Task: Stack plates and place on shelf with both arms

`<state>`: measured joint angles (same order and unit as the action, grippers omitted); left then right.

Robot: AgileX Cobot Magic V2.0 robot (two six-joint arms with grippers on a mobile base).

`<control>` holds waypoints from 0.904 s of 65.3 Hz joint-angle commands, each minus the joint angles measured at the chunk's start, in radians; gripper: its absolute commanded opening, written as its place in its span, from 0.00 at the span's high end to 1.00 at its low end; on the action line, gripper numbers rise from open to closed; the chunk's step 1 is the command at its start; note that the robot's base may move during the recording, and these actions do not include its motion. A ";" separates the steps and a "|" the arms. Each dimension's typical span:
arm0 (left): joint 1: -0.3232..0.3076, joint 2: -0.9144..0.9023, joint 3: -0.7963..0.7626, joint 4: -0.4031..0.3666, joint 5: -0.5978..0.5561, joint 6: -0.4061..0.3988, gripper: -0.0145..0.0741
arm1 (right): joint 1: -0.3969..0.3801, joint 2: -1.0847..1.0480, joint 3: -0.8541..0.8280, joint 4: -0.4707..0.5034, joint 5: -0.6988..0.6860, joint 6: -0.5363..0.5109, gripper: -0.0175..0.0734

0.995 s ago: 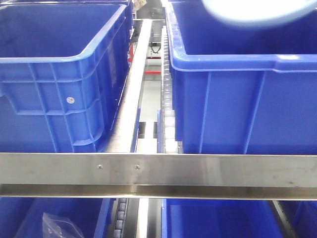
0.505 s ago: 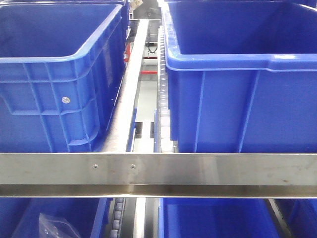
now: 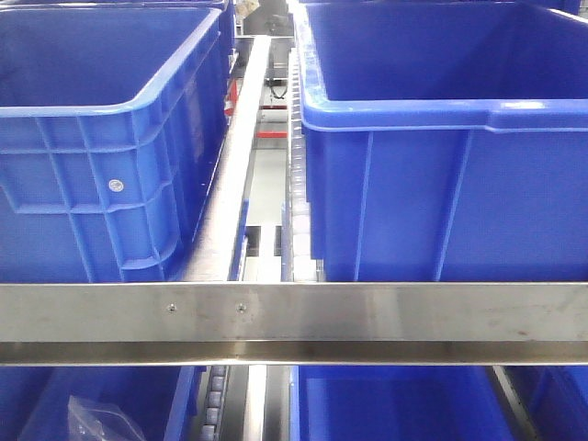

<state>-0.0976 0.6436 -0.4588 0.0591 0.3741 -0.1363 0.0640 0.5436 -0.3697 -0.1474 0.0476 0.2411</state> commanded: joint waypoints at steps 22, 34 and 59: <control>-0.009 -0.002 -0.028 0.001 -0.075 -0.006 0.74 | -0.003 -0.070 0.079 -0.002 -0.096 -0.005 0.75; -0.009 -0.002 -0.028 0.001 -0.075 -0.006 0.74 | 0.003 -0.103 0.079 -0.002 -0.090 -0.005 0.75; -0.009 -0.002 -0.028 0.001 -0.075 -0.006 0.74 | -0.008 -0.501 0.315 -0.002 -0.110 -0.005 0.75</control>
<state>-0.0976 0.6436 -0.4588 0.0591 0.3741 -0.1363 0.0620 0.0988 -0.0728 -0.1474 0.0317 0.2411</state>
